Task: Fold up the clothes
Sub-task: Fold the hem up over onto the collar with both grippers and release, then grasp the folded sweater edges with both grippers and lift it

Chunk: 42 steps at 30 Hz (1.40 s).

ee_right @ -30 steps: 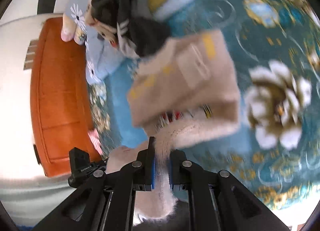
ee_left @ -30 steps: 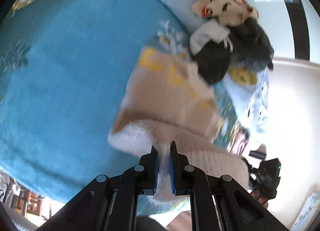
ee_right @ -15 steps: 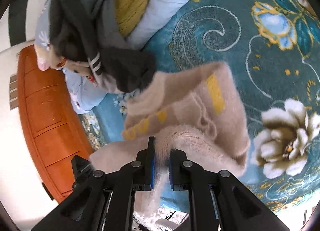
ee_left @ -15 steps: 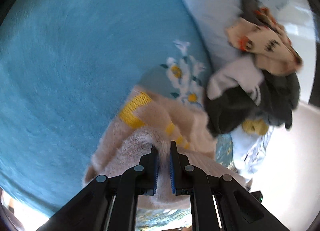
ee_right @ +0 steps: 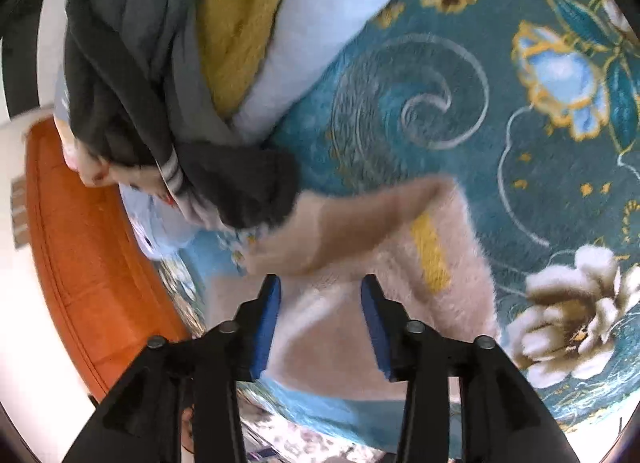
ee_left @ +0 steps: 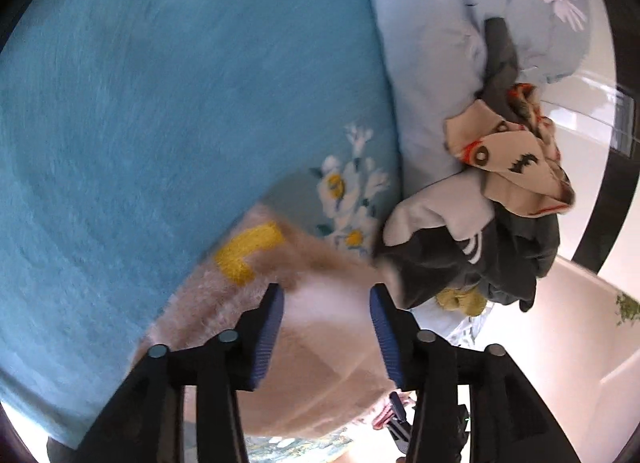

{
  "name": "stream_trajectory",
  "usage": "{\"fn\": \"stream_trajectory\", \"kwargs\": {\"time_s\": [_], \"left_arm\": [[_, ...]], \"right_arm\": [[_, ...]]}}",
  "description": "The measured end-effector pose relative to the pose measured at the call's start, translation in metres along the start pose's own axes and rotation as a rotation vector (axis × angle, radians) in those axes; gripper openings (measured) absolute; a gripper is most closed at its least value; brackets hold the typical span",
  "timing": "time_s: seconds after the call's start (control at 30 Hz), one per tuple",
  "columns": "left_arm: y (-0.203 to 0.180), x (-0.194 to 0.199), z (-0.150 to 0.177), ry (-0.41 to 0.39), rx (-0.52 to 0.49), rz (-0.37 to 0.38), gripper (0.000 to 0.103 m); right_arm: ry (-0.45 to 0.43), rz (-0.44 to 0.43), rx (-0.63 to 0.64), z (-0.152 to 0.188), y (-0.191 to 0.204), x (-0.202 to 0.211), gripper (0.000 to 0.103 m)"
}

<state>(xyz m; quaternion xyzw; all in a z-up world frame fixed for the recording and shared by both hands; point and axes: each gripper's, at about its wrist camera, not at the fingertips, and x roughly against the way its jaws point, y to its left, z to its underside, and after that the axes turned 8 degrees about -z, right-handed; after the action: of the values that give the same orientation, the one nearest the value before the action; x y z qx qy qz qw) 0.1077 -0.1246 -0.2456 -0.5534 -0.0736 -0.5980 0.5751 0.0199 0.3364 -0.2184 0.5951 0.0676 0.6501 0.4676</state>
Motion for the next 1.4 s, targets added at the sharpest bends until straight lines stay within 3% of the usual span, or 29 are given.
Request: {"fn": "stream_trajectory", "kwargs": {"time_s": [0.2,0.33,0.4,0.47,0.57,0.7,0.83,0.93,1.03,1.17,1.3,1.4], "left_arm": [[-0.017,0.016,0.016,-0.096,-0.215,-0.158,0.065],[-0.019,0.022,0.043,-0.168,-0.423,-0.262,0.077],[-0.019,0.016,0.057,-0.167,-0.527,-0.313,0.078],[-0.018,0.005,0.071,-0.149,-0.648,-0.41,0.079],[-0.006,-0.012,0.082,-0.087,-0.718,-0.486,0.079],[0.009,-0.021,0.076,-0.076,-0.664,-0.527,0.079],[0.021,-0.026,0.059,-0.086,-0.577,-0.546,0.079],[0.015,-0.02,0.056,-0.114,-0.594,-0.566,0.079],[-0.003,-0.003,0.066,-0.132,-0.651,-0.433,0.079],[-0.034,-0.011,0.089,-0.093,-0.836,-0.353,0.079],[-0.047,-0.041,0.089,-0.031,-0.917,-0.389,0.079],[-0.039,-0.068,0.077,-0.009,-0.929,-0.468,0.078]], "right_arm": [[-0.047,0.019,0.033,0.0,0.004,0.022,0.045],[-0.067,0.056,0.089,0.019,0.002,0.031,0.067],[-0.078,0.083,0.127,0.031,0.0,0.035,0.072],[-0.091,0.12,0.193,0.044,-0.002,0.034,0.076],[-0.091,0.202,0.306,0.063,-0.006,0.029,0.079],[-0.041,0.304,0.391,0.08,-0.015,0.014,0.079],[-0.038,0.338,0.411,0.08,-0.017,0.004,0.079],[-0.06,0.327,0.423,0.074,-0.009,-0.001,0.079],[-0.077,0.287,0.466,0.075,0.011,-0.002,0.079],[0.014,0.273,0.62,0.09,0.041,-0.027,0.079],[0.114,0.31,0.763,0.1,0.061,-0.058,0.079],[0.125,0.364,0.763,0.09,0.052,-0.072,0.079]]}}
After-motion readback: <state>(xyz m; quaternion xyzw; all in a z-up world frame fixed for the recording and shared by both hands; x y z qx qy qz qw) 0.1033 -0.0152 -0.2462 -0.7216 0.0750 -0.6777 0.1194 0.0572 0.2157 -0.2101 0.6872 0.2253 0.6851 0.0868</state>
